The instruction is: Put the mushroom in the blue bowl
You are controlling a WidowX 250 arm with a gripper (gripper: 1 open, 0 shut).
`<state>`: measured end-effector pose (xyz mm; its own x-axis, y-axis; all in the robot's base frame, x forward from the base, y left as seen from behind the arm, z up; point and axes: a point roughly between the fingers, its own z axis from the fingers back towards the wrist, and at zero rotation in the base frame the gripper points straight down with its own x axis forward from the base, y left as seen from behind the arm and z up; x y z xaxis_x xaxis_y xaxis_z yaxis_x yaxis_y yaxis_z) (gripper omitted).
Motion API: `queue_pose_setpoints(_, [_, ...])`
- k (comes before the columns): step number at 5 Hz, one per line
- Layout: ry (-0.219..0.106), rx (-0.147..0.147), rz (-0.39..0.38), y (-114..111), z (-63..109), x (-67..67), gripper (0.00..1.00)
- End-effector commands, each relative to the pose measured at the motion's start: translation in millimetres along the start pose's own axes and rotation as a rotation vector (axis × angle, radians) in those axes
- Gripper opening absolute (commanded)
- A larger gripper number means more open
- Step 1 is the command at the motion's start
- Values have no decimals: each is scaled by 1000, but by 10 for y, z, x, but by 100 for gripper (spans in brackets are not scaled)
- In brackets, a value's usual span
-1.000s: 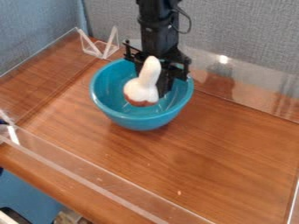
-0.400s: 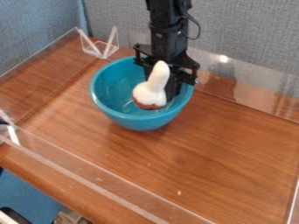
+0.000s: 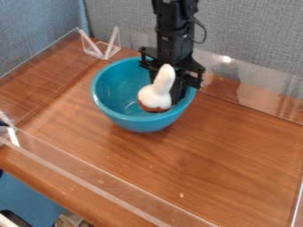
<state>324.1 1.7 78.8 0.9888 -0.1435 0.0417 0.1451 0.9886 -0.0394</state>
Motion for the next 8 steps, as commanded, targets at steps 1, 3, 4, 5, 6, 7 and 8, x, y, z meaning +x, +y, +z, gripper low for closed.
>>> queue_pose_setpoints(1, [-55,14,-33,-22,146,118,0])
queue_pose_setpoints(3, [-51,12,-49,-57,126,164,0])
queue_pose_setpoints(4, [-51,10,-58,-78,126,184,0])
queue_pose_setpoints(5, [-48,10,-61,-71,115,200,0])
queue_pose_setpoints(6, [-48,10,-66,-66,123,216,0])
queue_pose_setpoints(7, [-55,11,-69,-54,173,225,0])
queue_pose_setpoints(8, [-53,11,-70,-31,170,235,0])
